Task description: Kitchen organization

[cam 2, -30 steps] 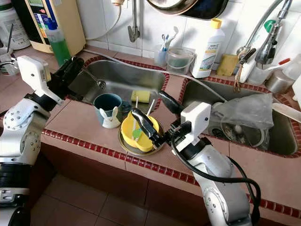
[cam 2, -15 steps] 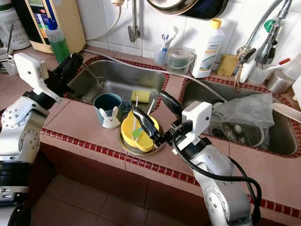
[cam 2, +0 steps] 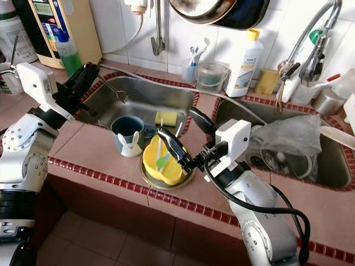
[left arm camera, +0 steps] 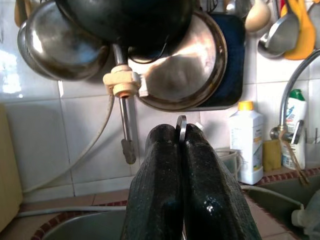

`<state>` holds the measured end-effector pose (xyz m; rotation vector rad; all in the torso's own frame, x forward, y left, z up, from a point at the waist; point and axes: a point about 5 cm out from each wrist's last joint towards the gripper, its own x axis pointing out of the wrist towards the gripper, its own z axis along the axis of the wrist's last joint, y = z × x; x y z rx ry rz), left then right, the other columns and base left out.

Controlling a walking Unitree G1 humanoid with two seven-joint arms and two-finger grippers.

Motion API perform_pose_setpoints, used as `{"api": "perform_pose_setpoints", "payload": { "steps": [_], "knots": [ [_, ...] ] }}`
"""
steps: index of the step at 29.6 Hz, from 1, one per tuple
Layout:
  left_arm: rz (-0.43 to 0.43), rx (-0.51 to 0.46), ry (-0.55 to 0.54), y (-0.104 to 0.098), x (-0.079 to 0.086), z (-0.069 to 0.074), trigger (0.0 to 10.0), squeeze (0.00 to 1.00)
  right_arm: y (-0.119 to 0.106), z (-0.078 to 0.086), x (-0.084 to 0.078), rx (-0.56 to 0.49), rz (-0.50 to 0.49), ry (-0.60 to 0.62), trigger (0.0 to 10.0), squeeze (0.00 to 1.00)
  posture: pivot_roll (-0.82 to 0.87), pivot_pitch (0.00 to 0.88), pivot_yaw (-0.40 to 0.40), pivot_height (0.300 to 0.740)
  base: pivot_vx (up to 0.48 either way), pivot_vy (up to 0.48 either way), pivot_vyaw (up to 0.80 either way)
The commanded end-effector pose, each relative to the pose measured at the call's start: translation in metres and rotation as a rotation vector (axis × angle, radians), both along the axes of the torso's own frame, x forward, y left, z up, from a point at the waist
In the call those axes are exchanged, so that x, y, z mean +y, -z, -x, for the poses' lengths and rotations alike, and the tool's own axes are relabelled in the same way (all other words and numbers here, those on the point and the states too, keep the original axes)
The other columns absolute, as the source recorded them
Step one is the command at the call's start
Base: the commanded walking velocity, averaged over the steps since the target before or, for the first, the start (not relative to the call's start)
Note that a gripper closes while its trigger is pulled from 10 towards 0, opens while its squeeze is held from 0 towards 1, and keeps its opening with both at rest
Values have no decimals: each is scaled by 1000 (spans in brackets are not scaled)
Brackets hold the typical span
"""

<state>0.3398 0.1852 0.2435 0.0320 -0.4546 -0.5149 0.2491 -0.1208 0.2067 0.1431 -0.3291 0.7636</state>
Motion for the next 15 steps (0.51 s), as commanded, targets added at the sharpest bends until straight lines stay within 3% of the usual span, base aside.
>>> {"api": "perform_pose_setpoints", "payload": {
  "steps": [1, 8, 15],
  "knots": [
    [1, -6, 2, -3, -1, -1, 10000, 0, -8, 2, 1, -31, 0, -10, 10000, 0, -92, 33, 9, 740, 341, 0, 0],
    [4, -6, 2, -3, -1, 0, 10000, 0, -8, 2, 0, -27, 3, -12, 10000, 0, -91, 35, 8, 740, 335, 0, 0],
    [13, -4, -6, -2, 1, 0, 10000, 0, -6, 2, 1, -20, 10, -13, 10000, 0, -91, 43, 8, 740, 0, 0, 0]
  ]
}}
